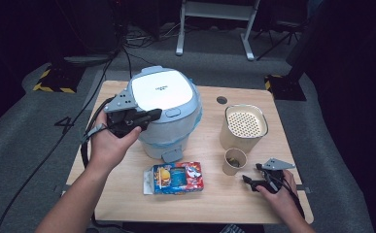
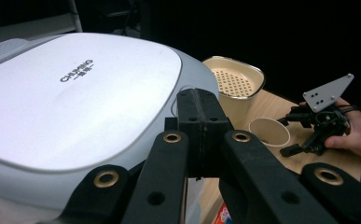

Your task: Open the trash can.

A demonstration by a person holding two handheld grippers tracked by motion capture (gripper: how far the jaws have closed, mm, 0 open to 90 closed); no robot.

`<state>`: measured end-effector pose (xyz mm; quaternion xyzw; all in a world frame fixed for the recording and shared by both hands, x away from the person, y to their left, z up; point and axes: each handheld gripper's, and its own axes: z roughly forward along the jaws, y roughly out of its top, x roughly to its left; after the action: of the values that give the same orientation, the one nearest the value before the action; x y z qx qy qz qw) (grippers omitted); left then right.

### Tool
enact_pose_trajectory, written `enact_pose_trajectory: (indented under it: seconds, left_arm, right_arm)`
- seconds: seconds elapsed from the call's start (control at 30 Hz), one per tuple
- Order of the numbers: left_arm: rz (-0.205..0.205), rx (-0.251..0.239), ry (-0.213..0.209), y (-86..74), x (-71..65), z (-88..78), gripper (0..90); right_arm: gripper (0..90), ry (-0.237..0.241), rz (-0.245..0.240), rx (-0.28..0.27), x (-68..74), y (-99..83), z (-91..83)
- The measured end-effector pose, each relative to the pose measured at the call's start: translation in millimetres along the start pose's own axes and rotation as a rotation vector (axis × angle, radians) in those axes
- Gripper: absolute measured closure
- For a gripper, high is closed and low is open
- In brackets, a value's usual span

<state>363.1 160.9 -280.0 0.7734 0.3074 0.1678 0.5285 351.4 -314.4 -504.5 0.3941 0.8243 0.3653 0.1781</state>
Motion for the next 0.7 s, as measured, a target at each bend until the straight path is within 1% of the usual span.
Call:
enact_pose_trajectory:
  seconds: [0.07,0.17,0.2,0.33,0.43,0.57,0.7]
  left_arm:
    - [-0.007,0.003,-0.005,2.9,1.4,4.5,90.0]
    - [0.004,0.006,-0.01,7.8,0.6,11.5,90.0]
    - [0.004,0.003,-0.012,9.2,-1.0,14.1,90.0]
    - [0.022,0.02,-0.014,14.8,-6.3,23.9,90.0]
    - [0.036,0.031,0.006,17.5,-8.8,31.8,90.0]
    - [0.026,0.044,0.03,17.7,-10.0,38.2,90.0]
    - [0.025,0.063,0.029,16.4,-10.5,40.4,90.0]
  right_arm:
    - [20.5,-0.001,0.001,0.0,0.1,0.0,0.0]
    - [20.5,-0.002,0.0,0.0,0.0,0.0,0.0]
    - [20.5,-0.002,0.0,0.0,0.0,0.0,0.0]
    - [20.5,-0.001,0.0,0.0,0.0,0.0,0.0]
    - [20.5,-0.001,0.001,0.0,0.0,0.0,0.0]
    - [20.5,-0.001,0.0,0.0,0.0,0.1,0.1]
    - [20.5,-0.004,0.002,0.0,0.1,0.7,0.9]
